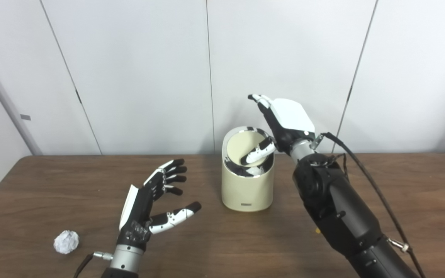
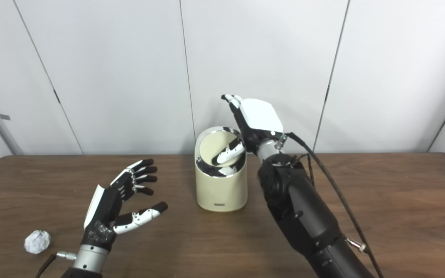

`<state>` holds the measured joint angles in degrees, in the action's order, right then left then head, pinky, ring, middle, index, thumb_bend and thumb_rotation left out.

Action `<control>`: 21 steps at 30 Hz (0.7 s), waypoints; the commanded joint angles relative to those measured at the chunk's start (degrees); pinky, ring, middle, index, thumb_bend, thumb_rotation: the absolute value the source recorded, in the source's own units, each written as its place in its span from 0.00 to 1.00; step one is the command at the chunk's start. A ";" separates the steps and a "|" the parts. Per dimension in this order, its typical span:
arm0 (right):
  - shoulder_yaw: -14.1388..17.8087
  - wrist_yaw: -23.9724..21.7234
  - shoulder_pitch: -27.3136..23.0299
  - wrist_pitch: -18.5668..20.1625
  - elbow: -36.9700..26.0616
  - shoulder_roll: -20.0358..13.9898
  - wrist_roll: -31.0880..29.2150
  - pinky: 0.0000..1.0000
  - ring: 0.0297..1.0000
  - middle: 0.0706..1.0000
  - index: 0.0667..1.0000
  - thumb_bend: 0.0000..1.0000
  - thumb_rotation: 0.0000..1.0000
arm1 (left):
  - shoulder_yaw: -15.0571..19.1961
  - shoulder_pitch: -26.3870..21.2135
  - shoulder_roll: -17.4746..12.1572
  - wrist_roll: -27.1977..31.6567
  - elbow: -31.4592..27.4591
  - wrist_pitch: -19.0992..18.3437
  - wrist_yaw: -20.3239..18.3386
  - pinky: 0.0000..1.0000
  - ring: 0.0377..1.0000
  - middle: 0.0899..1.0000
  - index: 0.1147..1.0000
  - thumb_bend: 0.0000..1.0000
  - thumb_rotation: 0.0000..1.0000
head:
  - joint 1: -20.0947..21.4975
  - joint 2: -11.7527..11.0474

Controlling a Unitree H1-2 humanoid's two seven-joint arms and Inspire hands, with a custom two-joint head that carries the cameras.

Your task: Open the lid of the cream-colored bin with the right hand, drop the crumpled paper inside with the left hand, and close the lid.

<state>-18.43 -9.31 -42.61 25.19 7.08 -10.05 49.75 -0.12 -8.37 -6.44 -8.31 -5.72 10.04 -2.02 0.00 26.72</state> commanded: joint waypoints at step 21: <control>17.35 4.91 18.31 -18.41 -14.05 -3.75 -28.22 0.71 0.88 0.99 0.88 0.76 0.48 | 0.22 -1.34 -0.02 -0.26 -1.75 0.49 0.51 0.61 0.73 0.77 0.81 0.73 0.16 | -0.26 0.36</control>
<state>-1.85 -6.16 -22.54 10.92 -5.49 -12.63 22.77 0.00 -8.28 -6.30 -8.56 -5.77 9.87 -2.02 -0.17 27.07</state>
